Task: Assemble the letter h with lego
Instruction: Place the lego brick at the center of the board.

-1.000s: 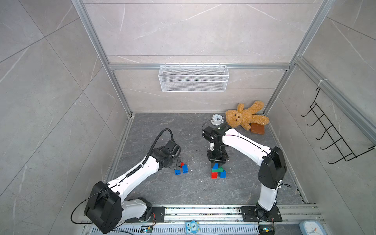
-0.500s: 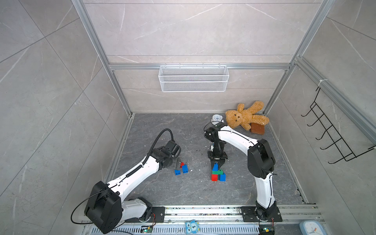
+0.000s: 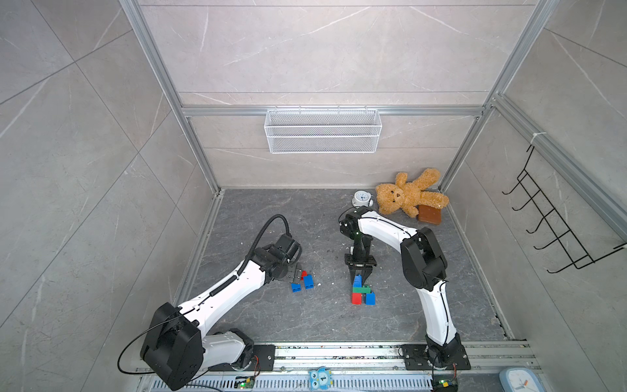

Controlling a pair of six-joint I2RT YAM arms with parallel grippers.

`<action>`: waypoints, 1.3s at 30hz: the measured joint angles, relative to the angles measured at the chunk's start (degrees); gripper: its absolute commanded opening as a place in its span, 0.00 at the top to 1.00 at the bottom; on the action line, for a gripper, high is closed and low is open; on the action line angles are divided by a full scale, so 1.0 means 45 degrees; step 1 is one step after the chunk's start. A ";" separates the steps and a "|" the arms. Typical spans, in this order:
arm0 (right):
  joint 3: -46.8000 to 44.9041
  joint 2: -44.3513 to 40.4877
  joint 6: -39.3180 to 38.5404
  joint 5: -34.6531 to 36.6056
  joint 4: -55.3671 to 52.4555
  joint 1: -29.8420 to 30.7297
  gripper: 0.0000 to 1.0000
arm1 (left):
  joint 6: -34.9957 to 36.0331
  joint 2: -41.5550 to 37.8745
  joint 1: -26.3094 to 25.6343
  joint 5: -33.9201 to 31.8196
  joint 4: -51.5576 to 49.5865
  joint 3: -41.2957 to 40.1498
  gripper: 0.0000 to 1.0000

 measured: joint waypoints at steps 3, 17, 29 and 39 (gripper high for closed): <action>0.0000 0.0257 0.0000 -0.0097 -0.0092 0.0000 0.79 | 0.0000 0.0000 0.0000 0.0024 0.0000 0.0000 0.00; 0.0350 0.0884 -0.0146 -0.0185 -0.0053 0.0000 0.54 | 0.0005 -0.0044 -0.0005 0.0039 0.0005 0.0000 0.00; 0.1763 0.0573 -0.0287 0.0398 0.0053 0.0010 0.42 | 0.0005 -0.0151 -0.0024 -0.0010 0.0005 0.0000 0.00; -0.1749 -0.7912 0.0112 0.4022 0.3609 0.0034 0.00 | -0.0491 -0.2390 -0.0029 -0.1831 0.0797 -0.0792 0.00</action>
